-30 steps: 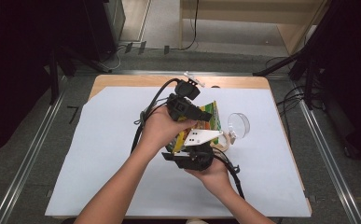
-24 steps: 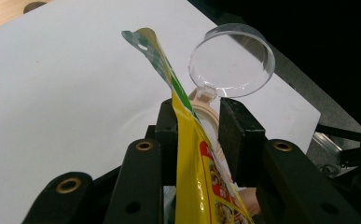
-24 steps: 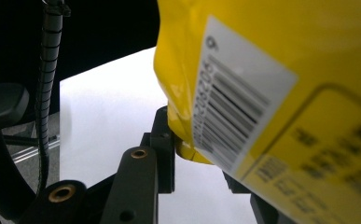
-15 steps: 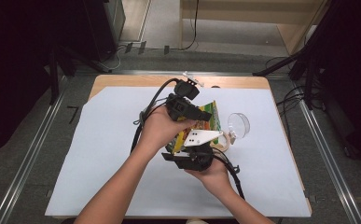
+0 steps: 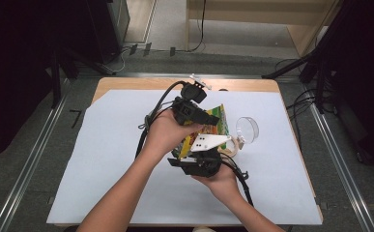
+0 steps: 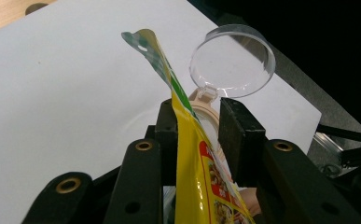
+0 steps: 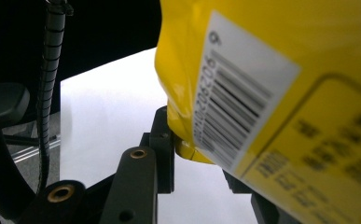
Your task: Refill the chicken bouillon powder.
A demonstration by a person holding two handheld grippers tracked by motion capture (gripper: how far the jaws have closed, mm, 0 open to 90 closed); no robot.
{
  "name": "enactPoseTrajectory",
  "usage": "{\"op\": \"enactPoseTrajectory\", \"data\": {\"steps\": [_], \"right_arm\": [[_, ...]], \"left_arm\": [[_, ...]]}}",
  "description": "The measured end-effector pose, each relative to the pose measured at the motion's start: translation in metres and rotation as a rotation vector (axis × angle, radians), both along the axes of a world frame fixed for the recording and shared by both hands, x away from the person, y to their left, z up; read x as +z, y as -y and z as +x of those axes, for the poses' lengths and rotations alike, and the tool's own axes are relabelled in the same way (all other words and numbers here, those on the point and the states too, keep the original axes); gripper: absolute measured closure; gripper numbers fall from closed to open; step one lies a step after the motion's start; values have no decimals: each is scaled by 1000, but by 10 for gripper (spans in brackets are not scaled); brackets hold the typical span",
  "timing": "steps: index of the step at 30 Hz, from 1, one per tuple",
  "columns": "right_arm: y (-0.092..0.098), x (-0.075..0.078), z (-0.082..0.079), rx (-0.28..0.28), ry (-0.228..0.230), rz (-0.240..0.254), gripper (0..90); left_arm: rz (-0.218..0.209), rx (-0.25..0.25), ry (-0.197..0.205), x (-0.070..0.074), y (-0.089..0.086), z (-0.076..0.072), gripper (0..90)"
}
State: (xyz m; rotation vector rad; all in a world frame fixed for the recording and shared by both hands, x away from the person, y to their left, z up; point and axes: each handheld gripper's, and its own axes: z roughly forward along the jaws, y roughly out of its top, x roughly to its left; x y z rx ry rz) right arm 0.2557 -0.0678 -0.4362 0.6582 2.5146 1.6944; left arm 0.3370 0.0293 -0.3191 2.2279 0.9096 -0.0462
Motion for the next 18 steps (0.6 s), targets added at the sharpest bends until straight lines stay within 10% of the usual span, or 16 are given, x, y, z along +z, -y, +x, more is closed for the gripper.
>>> {"op": "enactPoseTrajectory", "data": {"steps": [18], "right_arm": [[0,0,0,-8,-4,-4,705]], "left_arm": [[0,6,-9,-1,1,1,714]]}}
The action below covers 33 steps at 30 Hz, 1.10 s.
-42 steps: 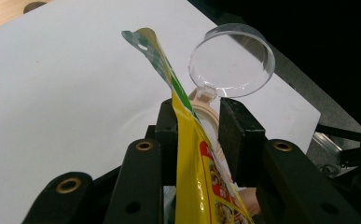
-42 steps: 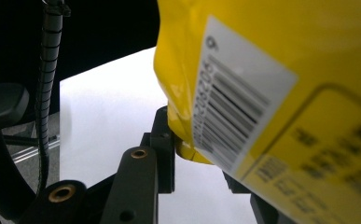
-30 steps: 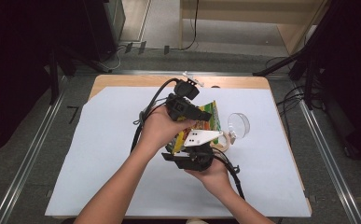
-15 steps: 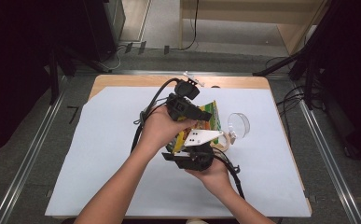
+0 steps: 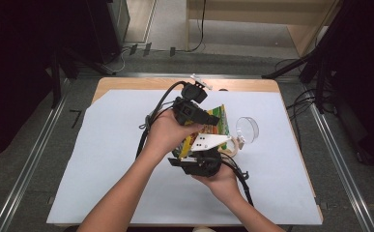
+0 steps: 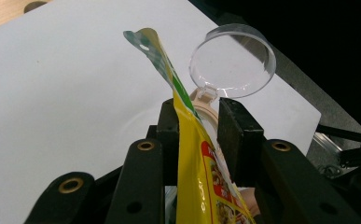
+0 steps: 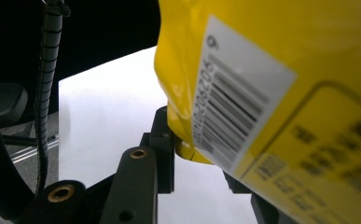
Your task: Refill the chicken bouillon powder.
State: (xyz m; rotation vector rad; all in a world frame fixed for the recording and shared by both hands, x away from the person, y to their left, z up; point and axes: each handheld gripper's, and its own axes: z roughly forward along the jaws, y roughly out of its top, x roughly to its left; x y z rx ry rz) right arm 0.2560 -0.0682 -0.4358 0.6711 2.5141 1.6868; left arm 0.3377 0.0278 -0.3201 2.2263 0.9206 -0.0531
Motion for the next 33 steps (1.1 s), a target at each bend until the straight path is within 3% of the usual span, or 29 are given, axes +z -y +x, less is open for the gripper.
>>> {"op": "enactPoseTrajectory", "data": {"steps": [24,33], "right_arm": [[-1,-2,-1,-3,-1,-17,705],[-1,0,-2,-10,-10,15,700]], "left_arm": [[1,-1,-11,-5,-2,0,723],[12,-5,-7,2,2,-1,713]]}}
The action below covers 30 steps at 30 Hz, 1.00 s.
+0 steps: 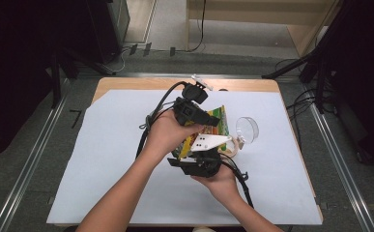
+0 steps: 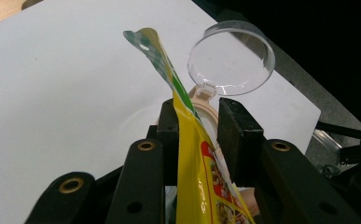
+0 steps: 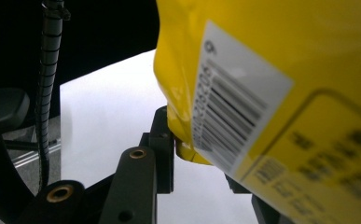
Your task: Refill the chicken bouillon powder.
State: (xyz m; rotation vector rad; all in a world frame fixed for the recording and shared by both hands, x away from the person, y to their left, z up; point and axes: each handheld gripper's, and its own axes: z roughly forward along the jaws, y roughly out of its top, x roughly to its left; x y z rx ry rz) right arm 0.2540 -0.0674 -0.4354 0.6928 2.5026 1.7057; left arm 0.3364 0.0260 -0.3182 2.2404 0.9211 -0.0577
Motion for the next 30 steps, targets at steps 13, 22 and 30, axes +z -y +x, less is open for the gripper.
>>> {"op": "enactPoseTrajectory", "data": {"steps": [13,22,30], "right_arm": [[0,1,0,7,-4,18,701],[0,1,-1,6,-6,19,707],[0,1,1,9,1,1,712]], "left_arm": [[9,-13,1,4,3,0,717],[11,-13,2,4,4,0,720],[7,-10,4,2,1,1,718]]}}
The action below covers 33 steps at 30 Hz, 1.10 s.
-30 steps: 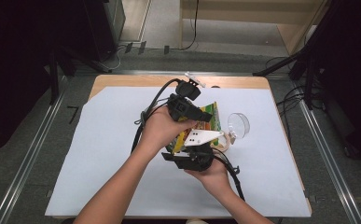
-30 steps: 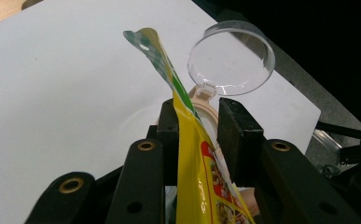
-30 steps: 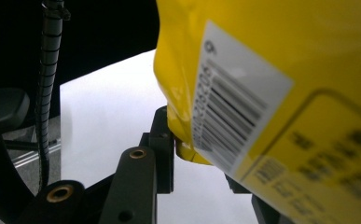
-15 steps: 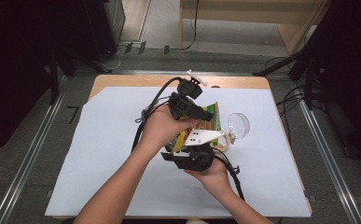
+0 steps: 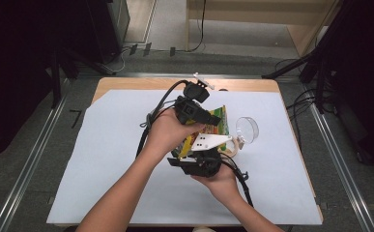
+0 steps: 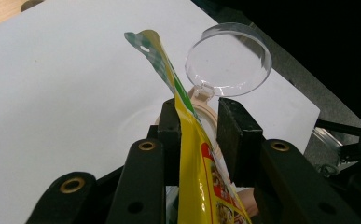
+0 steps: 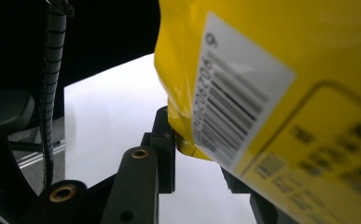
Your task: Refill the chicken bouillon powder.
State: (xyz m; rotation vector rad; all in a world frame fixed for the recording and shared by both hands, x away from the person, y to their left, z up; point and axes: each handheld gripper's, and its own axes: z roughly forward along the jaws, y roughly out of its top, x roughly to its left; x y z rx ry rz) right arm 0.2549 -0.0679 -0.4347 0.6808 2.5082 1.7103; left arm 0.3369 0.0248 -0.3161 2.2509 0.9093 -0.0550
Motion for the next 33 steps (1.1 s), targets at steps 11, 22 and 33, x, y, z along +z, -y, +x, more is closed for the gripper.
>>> {"op": "enactPoseTrajectory", "data": {"steps": [11,22,33], "right_arm": [[0,1,-1,0,0,-2,712],[0,1,0,5,5,-5,711],[2,1,2,0,11,-14,711]], "left_arm": [[0,4,-2,1,-1,0,718],[1,5,-1,1,-1,0,717],[-10,5,-1,0,0,2,718]]}}
